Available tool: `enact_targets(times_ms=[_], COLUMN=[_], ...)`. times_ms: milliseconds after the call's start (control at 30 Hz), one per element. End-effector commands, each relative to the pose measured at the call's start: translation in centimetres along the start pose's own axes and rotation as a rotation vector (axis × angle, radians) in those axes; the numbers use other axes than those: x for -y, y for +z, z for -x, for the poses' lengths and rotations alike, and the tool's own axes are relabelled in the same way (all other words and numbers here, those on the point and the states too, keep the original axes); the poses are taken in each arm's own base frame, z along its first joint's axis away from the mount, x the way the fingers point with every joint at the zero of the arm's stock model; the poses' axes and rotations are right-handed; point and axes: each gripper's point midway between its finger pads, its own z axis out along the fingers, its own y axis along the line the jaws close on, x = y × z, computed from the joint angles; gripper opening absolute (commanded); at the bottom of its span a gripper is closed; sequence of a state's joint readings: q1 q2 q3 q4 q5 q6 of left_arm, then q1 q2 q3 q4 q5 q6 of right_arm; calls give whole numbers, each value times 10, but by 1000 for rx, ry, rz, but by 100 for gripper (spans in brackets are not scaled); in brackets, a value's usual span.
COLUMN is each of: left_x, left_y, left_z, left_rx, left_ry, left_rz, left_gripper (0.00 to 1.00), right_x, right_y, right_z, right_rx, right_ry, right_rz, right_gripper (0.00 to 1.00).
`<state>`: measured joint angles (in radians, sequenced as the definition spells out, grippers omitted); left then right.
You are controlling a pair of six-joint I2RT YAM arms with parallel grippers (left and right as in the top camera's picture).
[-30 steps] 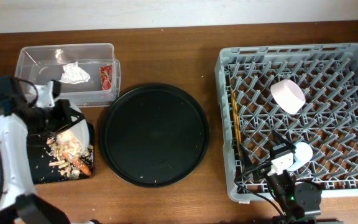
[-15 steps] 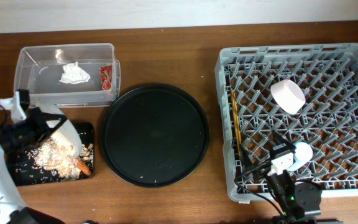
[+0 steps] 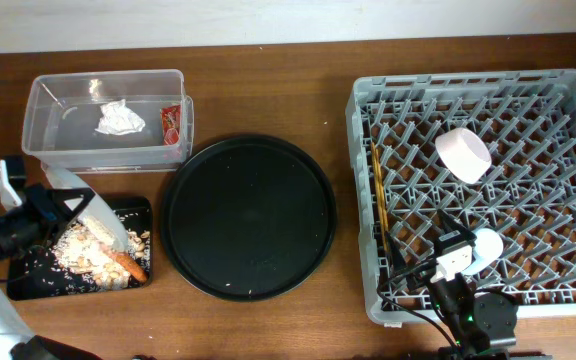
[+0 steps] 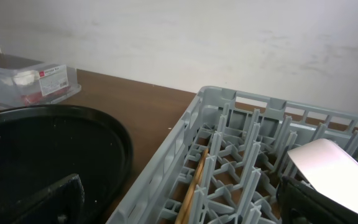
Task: Sort waste into correct bins and load items into the dishwasher rack
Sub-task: 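Carry the white plate to the rack and stand it upright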
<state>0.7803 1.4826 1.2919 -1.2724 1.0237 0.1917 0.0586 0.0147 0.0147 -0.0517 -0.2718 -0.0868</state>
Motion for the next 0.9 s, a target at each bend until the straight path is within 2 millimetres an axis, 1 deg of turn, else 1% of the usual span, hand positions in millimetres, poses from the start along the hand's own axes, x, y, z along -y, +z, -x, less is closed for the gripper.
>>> enact_targets(times_ms=[0, 33, 67, 100, 133, 167, 200, 233, 300, 367, 400, 467, 500, 533, 567, 633, 700, 767, 833, 867], left_x=[0, 8, 13, 3, 2, 12, 24, 27, 12, 3, 4, 23, 22, 17, 14, 18, 13, 19, 29, 31], left_y=[-4, -4, -5, -5, -5, -5, -6, -6, -5, -5, -5, -5, -5, -5, -3, 1, 7, 13, 22, 27], left_z=[-8, -12, -9, -4, -3, -1, 1, 1, 1, 0, -2, -2, -2, -1, -3, -8, -12, -17, -21, -22], left_rx=[-11, -20, -2, 10, 13, 22, 37, 43, 31, 21, 15, 28, 30, 27, 16, -10, -40, -67, -91, -99], left_ry=[-34, -56, 25, 39, -16, -2, 66, 100, 57, 52, 22, 80, 89, 86, 84, 77, 40, 64, 117, 156], left_rz=[34, -8, -36, 22, 27, -29, -98, -116, -29, 23, 18, -89, -85, -54, -36, -42, 6, 8, -2, 23], left_gripper=[0, 0, 0, 0, 0, 0, 0, 0, 0, 0, 0, 0, 0, 0, 0, 0, 0, 0, 0, 0], right_x=[0, 0, 0, 0, 0, 0, 0, 0, 0, 0, 0, 0, 0, 0, 0, 0, 0, 0, 0, 0], right_y=[0, 0, 0, 0, 0, 0, 0, 0, 0, 0, 0, 0, 0, 0, 0, 0, 0, 0, 0, 0], right_z=[-2, -2, -2, -2, -2, -2, -2, -2, -2, -2, -2, -2, -2, -2, -2, -2, -2, -2, -2, -2], right_rx=[0, 0, 0, 0, 0, 0, 0, 0, 0, 0, 0, 0, 0, 1, 0, 0, 0, 0, 0, 0], right_ry=[-2, -3, -3, -3, -2, -2, -2, -3, -3, -3, -2, -3, -3, -3, -3, -2, -3, -3, -2, -3], right_rz=[2, 2, 2, 2, 2, 2, 2, 2, 2, 2, 2, 2, 2, 1, 2, 2, 2, 2, 2, 2], right_gripper=[98, 98, 98, 98, 98, 98, 98, 98, 98, 98, 98, 98, 98, 98, 98, 98, 98, 98, 98, 98])
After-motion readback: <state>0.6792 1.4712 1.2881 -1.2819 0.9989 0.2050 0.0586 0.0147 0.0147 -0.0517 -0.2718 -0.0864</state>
